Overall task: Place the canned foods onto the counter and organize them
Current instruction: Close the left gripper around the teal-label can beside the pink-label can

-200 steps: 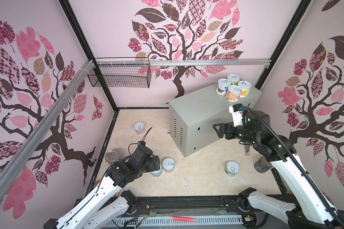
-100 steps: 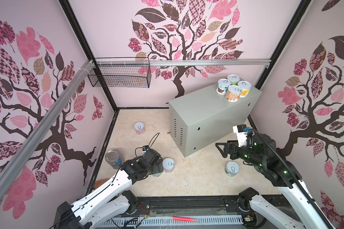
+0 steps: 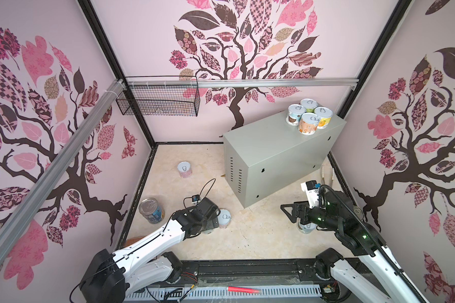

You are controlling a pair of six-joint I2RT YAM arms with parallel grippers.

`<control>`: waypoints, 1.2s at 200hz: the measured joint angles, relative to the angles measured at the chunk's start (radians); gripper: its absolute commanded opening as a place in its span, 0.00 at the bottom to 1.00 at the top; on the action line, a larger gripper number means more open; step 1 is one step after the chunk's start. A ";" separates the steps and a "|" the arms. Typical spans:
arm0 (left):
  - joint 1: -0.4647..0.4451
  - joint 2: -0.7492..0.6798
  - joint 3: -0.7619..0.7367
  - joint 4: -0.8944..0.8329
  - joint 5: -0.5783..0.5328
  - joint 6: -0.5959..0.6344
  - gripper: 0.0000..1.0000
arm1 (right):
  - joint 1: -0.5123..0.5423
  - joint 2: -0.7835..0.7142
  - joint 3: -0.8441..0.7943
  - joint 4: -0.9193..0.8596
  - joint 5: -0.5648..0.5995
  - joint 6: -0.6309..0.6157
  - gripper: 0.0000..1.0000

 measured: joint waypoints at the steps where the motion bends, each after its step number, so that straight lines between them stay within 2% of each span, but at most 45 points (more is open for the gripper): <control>1: 0.000 0.000 0.000 0.001 0.000 0.000 0.98 | 0.000 -0.005 -0.005 0.002 -0.001 0.003 0.90; 51: -0.002 0.079 -0.001 0.024 -0.010 -0.024 0.94 | 0.000 -0.070 -0.151 0.071 -0.057 0.106 0.89; 83: -0.004 0.080 -0.018 0.043 -0.018 -0.034 0.87 | 0.000 -0.056 -0.213 0.114 -0.068 0.134 0.88; 111: -0.004 0.089 -0.024 0.056 -0.027 -0.049 0.81 | 0.014 -0.018 -0.243 0.177 -0.074 0.153 0.88; 133: -0.004 0.120 -0.024 0.066 -0.031 -0.055 0.77 | 0.071 0.041 -0.253 0.222 -0.068 0.163 0.88; 169: -0.009 0.145 -0.023 0.072 -0.041 -0.063 0.81 | 0.135 0.112 -0.279 0.284 -0.062 0.171 0.88; 204: -0.009 0.166 -0.023 0.079 -0.046 -0.079 0.78 | 0.171 0.153 -0.287 0.311 -0.050 0.171 0.88; 240: -0.009 0.163 -0.023 0.073 -0.053 -0.084 0.61 | 0.195 0.186 -0.286 0.326 -0.043 0.170 0.88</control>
